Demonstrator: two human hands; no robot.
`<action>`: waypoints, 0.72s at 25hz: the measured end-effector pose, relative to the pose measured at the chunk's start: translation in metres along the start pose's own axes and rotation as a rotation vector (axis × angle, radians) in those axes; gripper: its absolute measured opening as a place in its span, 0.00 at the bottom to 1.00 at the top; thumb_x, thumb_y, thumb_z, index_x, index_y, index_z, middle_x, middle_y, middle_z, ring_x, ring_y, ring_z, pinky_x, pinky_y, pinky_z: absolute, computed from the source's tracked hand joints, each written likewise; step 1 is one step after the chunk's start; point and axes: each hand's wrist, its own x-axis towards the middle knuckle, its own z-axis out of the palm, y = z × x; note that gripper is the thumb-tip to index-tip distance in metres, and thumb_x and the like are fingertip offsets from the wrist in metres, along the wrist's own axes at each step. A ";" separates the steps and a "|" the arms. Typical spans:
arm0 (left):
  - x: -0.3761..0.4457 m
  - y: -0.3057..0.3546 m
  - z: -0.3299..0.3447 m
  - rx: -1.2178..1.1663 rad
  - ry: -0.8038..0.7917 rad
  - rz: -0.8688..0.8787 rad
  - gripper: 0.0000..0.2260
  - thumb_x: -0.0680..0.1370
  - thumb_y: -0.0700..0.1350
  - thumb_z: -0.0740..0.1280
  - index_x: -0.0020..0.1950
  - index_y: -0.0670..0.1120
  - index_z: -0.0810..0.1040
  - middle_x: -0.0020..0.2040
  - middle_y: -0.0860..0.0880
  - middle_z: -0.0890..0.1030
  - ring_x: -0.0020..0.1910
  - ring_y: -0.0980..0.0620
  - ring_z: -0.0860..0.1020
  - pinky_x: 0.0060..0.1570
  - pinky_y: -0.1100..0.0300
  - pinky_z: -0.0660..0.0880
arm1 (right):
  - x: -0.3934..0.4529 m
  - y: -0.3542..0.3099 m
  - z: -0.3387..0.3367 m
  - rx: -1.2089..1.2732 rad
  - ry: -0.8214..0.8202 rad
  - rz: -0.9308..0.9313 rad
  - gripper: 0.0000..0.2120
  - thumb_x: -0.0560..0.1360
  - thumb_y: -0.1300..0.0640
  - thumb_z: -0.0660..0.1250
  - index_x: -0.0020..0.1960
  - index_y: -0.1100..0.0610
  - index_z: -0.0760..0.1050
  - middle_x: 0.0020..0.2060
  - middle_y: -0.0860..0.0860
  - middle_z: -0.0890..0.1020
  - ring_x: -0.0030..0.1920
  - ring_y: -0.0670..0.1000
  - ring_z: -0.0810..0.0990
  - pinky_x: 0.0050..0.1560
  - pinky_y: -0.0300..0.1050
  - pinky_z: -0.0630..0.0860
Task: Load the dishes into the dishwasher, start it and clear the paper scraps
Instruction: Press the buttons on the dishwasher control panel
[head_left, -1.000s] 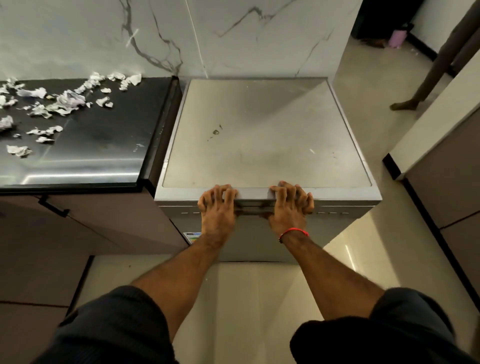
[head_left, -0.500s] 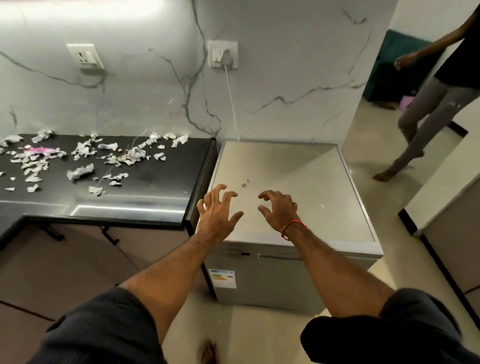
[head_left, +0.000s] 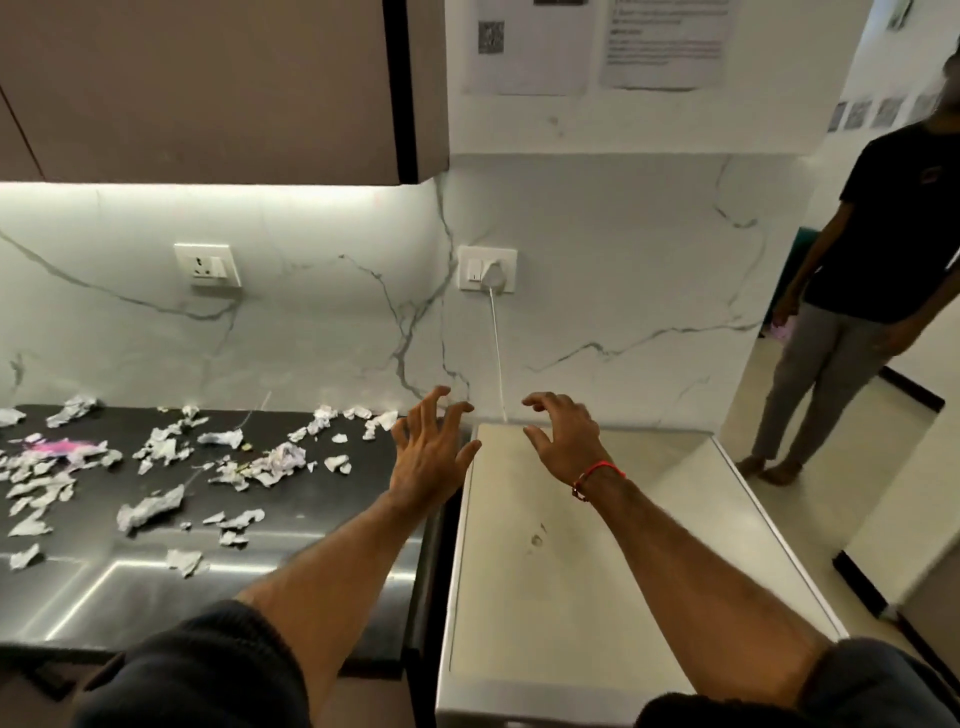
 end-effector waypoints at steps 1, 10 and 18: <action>0.013 -0.008 -0.001 -0.002 0.010 0.004 0.24 0.78 0.60 0.63 0.72 0.55 0.67 0.78 0.46 0.55 0.76 0.44 0.55 0.72 0.41 0.54 | 0.012 -0.002 0.003 -0.013 -0.003 -0.010 0.18 0.77 0.55 0.67 0.66 0.48 0.72 0.62 0.49 0.76 0.63 0.53 0.71 0.64 0.53 0.66; 0.107 -0.044 0.013 0.067 0.020 0.010 0.36 0.76 0.58 0.69 0.78 0.51 0.55 0.77 0.45 0.57 0.73 0.43 0.63 0.68 0.44 0.64 | 0.129 -0.009 0.011 -0.107 0.002 -0.115 0.19 0.78 0.54 0.67 0.68 0.50 0.71 0.67 0.51 0.72 0.66 0.54 0.70 0.68 0.53 0.66; 0.218 -0.063 0.020 0.243 -0.086 -0.028 0.48 0.77 0.60 0.67 0.81 0.48 0.35 0.76 0.42 0.59 0.70 0.41 0.68 0.66 0.45 0.70 | 0.229 -0.002 0.017 -0.162 -0.036 -0.156 0.25 0.78 0.54 0.67 0.73 0.51 0.66 0.76 0.51 0.62 0.73 0.57 0.64 0.71 0.53 0.63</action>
